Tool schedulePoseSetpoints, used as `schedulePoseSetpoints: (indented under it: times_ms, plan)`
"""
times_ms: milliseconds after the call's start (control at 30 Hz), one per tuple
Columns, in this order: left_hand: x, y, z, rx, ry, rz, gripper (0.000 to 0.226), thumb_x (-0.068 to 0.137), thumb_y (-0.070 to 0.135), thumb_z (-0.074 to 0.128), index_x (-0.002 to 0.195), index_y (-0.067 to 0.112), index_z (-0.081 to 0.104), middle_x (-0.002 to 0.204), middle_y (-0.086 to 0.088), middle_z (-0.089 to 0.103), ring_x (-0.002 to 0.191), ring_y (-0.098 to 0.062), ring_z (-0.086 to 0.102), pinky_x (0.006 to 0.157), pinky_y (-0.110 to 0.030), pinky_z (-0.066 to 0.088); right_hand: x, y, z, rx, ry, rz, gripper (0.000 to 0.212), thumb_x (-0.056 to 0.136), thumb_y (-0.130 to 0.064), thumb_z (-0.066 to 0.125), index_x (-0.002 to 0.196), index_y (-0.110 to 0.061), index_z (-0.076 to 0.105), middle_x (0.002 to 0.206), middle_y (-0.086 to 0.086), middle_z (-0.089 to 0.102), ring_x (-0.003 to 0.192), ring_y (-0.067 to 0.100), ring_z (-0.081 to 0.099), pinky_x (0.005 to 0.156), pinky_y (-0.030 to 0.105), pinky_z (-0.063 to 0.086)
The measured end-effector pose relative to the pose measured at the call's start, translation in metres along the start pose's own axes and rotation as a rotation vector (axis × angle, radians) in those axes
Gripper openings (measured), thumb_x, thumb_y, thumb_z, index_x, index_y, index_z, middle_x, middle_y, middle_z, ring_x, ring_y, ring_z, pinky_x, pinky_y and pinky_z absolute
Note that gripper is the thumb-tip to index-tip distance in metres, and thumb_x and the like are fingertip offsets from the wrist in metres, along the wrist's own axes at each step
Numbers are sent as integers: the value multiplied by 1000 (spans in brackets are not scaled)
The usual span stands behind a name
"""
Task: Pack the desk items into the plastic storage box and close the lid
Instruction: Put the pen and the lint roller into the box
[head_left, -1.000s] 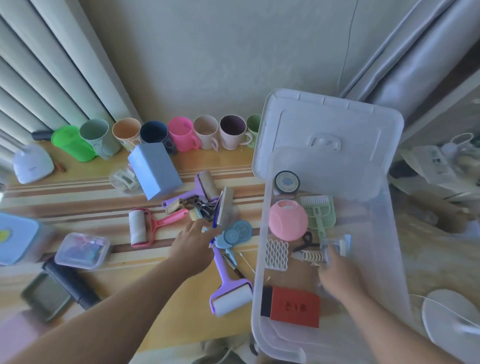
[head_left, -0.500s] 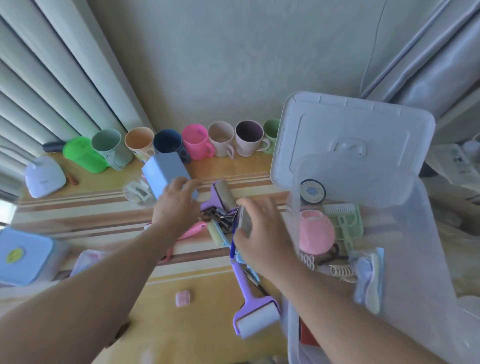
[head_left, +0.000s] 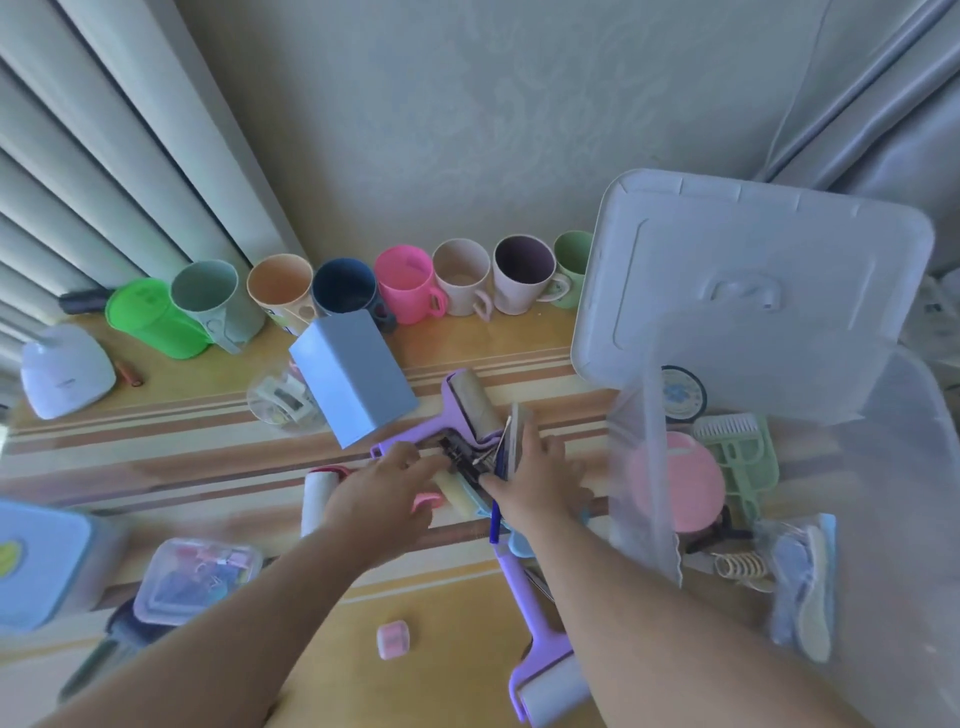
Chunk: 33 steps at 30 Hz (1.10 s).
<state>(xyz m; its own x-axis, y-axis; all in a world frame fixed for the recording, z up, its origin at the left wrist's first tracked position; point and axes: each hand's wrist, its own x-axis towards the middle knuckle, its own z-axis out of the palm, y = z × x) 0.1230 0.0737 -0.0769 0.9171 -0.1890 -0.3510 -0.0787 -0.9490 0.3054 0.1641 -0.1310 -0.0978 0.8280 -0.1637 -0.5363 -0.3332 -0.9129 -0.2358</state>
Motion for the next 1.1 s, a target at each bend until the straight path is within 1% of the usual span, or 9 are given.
schedulePoseSetpoints:
  times_ms: [133, 233, 300, 500, 633, 733, 833, 933, 1100]
  plan:
    - [14, -8, -1, -134, 194, -85, 51, 90, 27, 66, 140, 33, 56, 135, -1, 58, 108, -31, 66, 75, -38, 54, 5, 6, 3, -29, 30, -33, 75, 90, -39, 69, 153, -36, 29, 136, 3, 49, 123, 37, 49, 89, 49, 46]
    - [22, -5, 1, -149, 65, -124, 72, 82, 32, 71, 149, 40, 45, 143, 2, 48, 124, -31, 54, 93, -41, 52, 6, 11, 6, 83, 56, -73, 40, 87, -21, 67, 123, -24, 51, 118, 5, 54, 109, 36, 57, 82, 43, 53]
    - [24, -3, 4, -181, -22, -124, 83, 79, 33, 69, 154, 44, 35, 148, 3, 41, 133, -31, 44, 103, -41, 47, 7, 12, 5, 147, 73, -79, 27, 83, -19, 68, 105, -20, 53, 105, 4, 57, 98, 33, 59, 74, 39, 52]
    - [40, -2, 7, -152, -26, -149, 80, 82, 39, 63, 155, 44, 31, 148, 3, 44, 131, -33, 40, 109, -45, 41, 7, 9, -4, 259, 222, -15, 30, 77, -26, 74, 95, -21, 49, 81, -1, 61, 76, 28, 59, 57, 32, 38]
    - [51, 2, 3, -137, 4, -229, 71, 84, 41, 47, 153, 44, 32, 147, -2, 48, 125, -34, 46, 104, -48, 46, -1, -5, -31, 602, 265, 21, 25, 68, -30, 75, 84, -23, 56, 73, -4, 65, 64, 14, 61, 50, 26, 38]
    - [55, 2, 1, -55, -10, -275, 67, 85, 44, 41, 151, 45, 31, 141, -3, 54, 120, -33, 46, 96, -46, 47, -16, -15, -58, 1131, 63, -49, 16, 72, -17, 72, 88, -18, 70, 78, 3, 74, 69, 20, 69, 61, 30, 57]
    - [55, 3, 1, 162, -14, -295, 71, 79, 41, 54, 147, 47, 35, 129, 3, 60, 116, -29, 45, 95, -42, 39, -35, -9, -87, 1370, -134, -182, 20, 78, -8, 73, 98, -9, 72, 85, 12, 74, 77, 28, 70, 70, 40, 62]
    - [56, -1, 6, 245, -71, -306, 71, 81, 45, 66, 145, 40, 37, 130, 0, 61, 121, -31, 48, 99, -43, 40, -53, 2, -114, 1348, -177, -312, 25, 81, -10, 75, 105, -10, 70, 90, 12, 72, 80, 28, 69, 73, 46, 62]
    - [62, -9, 15, 50, -161, -281, 65, 85, 48, 77, 134, 21, 44, 126, -6, 64, 116, -31, 62, 93, -43, 54, -71, 22, -153, 1024, 45, -525, 35, 84, -18, 76, 117, -28, 69, 90, 1, 76, 78, 18, 71, 76, 44, 66]
